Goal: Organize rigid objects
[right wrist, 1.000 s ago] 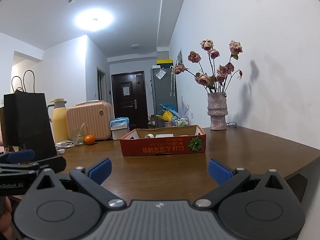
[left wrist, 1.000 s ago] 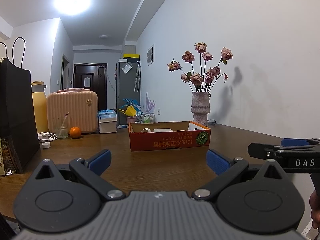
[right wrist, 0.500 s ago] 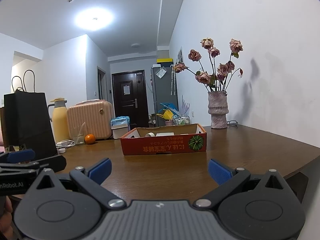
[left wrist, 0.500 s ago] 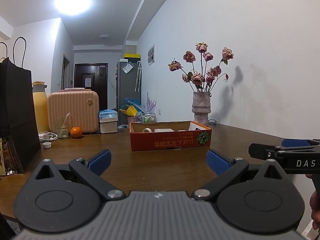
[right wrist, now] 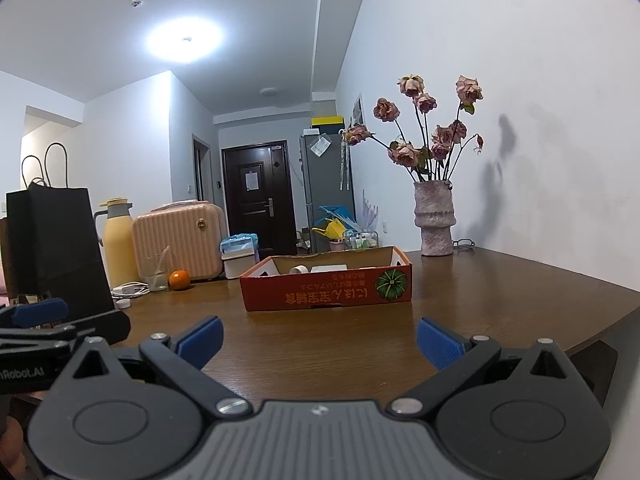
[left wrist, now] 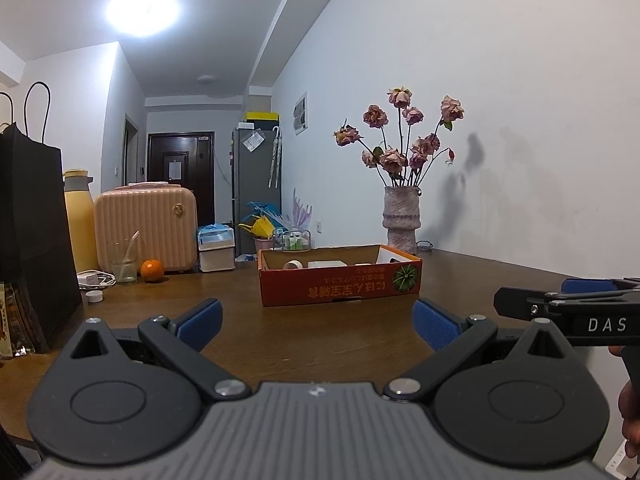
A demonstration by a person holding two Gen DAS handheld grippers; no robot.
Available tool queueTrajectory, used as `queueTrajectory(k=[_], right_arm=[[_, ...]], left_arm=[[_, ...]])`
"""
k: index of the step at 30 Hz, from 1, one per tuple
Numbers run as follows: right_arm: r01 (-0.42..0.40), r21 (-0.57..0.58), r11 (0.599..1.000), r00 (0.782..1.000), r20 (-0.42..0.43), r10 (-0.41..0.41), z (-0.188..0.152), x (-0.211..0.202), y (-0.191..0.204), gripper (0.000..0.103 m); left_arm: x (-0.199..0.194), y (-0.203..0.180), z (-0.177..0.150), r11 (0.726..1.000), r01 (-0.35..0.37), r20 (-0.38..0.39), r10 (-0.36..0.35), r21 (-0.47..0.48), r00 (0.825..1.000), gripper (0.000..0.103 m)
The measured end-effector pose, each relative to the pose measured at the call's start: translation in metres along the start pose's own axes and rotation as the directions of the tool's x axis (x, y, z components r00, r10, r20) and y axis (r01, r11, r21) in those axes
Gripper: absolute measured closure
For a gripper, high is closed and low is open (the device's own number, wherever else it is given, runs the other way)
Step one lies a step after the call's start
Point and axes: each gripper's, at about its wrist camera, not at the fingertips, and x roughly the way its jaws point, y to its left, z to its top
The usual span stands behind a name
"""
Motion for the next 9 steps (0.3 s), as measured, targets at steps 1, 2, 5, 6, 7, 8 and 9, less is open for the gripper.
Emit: queueTrajectory(k=[1, 2, 5, 6, 7, 8, 9], right_arm=[[0.001, 0.001, 1.0, 1.0, 0.0, -0.001, 0.0, 0.0, 0.0, 0.0], [0.003, 0.002, 1.0, 1.0, 0.0, -0.003, -0.0001, -0.0002, -0.0004, 0.0], [0.005, 0.005, 1.0, 1.0, 0.001, -0.005, -0.0004, -0.0008, -0.0013, 0.0], [0.005, 0.006, 1.0, 1.0, 0.001, -0.005, -0.0007, -0.0008, -0.0011, 0.0], [0.005, 0.005, 1.0, 1.0, 0.0, -0.005, -0.0002, -0.0005, -0.0008, 0.0], [0.004, 0.007, 1.0, 1.0, -0.001, -0.004, -0.0005, -0.0004, -0.0007, 0.0], [0.004, 0.008, 1.0, 1.0, -0.003, -0.004, -0.0007, -0.0002, -0.0009, 0.0]], left_arm=[[0.0, 0.0, -0.0003, 1.0, -0.002, 0.0, 0.002, 0.0, 1.0, 0.0], [0.0, 0.0, -0.0002, 1.0, -0.004, -0.001, 0.004, 0.001, 1.0, 0.0], [0.0, -0.0006, -0.0003, 1.0, -0.009, -0.002, 0.009, -0.001, 1.0, 0.0], [0.0006, -0.0007, -0.0006, 1.0, -0.011, -0.004, 0.011, -0.001, 1.0, 0.0], [0.0008, -0.0008, -0.0012, 1.0, -0.01, -0.007, 0.01, -0.002, 1.0, 0.0], [0.0005, -0.0009, -0.0015, 1.0, -0.002, -0.009, 0.002, -0.001, 1.0, 0.0], [0.0, -0.0018, -0.0018, 1.0, 0.006, -0.011, -0.005, 0.004, 1.0, 0.0]])
